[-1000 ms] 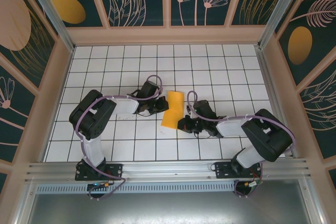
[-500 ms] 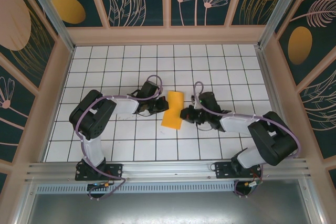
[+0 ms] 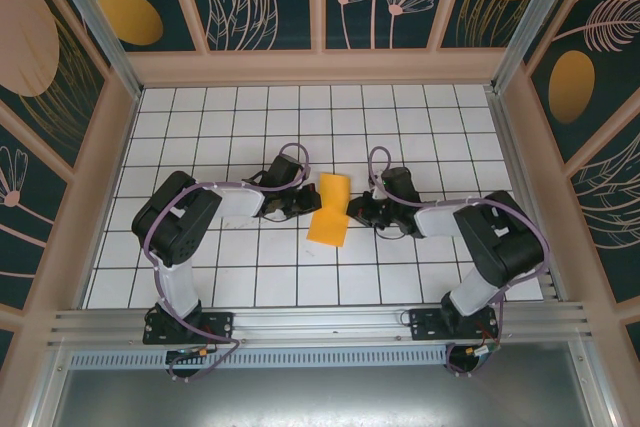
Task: Fold a paper plane with a square sheet of paper (pick it up from the middle)
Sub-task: Fold the square sheet of paper in half at the center of the table.
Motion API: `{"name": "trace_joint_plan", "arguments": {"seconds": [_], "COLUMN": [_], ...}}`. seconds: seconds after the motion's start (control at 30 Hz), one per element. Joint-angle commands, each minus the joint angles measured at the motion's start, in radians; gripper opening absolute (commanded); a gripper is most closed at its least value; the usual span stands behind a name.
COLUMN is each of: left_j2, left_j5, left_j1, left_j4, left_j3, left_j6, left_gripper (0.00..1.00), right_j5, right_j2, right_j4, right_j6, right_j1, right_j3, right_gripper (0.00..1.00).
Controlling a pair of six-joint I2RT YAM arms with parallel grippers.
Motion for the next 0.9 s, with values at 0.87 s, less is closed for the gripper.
{"name": "trace_joint_plan", "arguments": {"seconds": [0.87], "left_j2": [0.05], "left_j5": [-0.02], "left_j1": [-0.007], "left_j4": [-0.072], "left_j3": [-0.04], "left_j6": [0.027], "left_gripper": [0.0], "right_j5": [-0.001], "right_j2": [0.122], "right_j4": [0.02], "right_j6": [-0.032], "right_j1": [-0.007], "right_j3": [0.095], "right_gripper": [0.0]}}
